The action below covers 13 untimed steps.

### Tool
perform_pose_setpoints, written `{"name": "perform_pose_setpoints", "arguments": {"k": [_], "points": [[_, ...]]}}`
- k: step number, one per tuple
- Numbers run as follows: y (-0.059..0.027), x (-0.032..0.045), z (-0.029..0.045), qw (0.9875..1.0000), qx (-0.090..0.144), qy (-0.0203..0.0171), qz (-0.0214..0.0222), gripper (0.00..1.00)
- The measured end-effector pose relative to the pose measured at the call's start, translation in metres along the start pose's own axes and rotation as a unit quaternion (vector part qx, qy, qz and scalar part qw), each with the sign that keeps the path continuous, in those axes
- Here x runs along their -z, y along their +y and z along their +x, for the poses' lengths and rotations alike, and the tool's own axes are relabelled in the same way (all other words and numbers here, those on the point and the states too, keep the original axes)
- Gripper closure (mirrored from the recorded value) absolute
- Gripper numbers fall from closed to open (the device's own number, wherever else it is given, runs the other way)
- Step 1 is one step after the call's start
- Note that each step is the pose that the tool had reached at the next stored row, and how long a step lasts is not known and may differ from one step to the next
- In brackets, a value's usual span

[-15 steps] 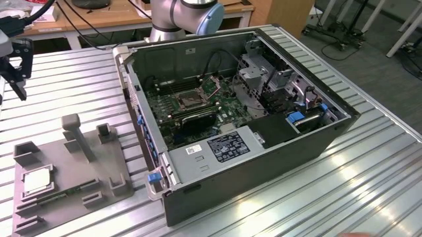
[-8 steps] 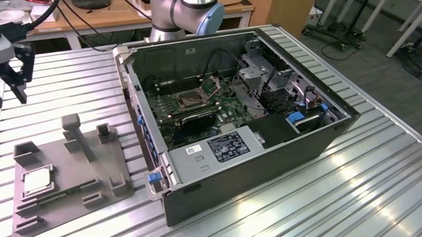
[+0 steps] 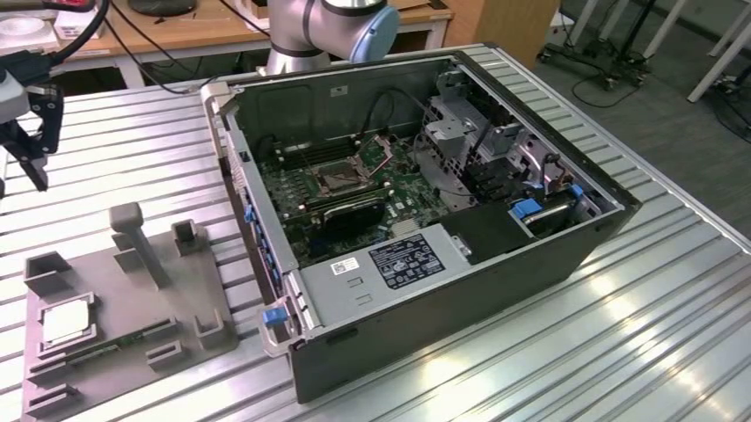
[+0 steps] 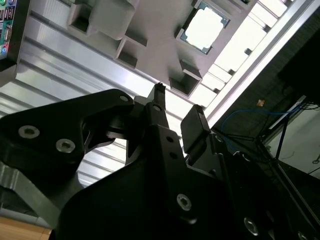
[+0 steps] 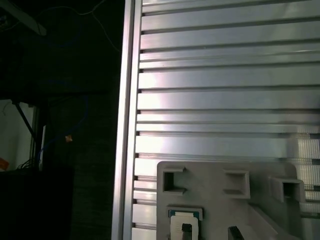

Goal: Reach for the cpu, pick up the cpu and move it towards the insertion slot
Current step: 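Reach for the cpu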

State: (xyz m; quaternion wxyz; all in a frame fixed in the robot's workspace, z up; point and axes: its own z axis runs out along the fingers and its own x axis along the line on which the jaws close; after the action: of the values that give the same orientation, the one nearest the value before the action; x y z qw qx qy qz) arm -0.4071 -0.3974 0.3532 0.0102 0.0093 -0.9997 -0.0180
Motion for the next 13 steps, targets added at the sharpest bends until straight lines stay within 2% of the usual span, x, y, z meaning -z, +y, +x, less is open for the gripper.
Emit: {"name": "perform_pose_setpoints", "arguments": {"k": [13], "points": [[-0.0002,-0.0024,0.002,1.0,0.0,0.0001,0.0004,0.6]]}}
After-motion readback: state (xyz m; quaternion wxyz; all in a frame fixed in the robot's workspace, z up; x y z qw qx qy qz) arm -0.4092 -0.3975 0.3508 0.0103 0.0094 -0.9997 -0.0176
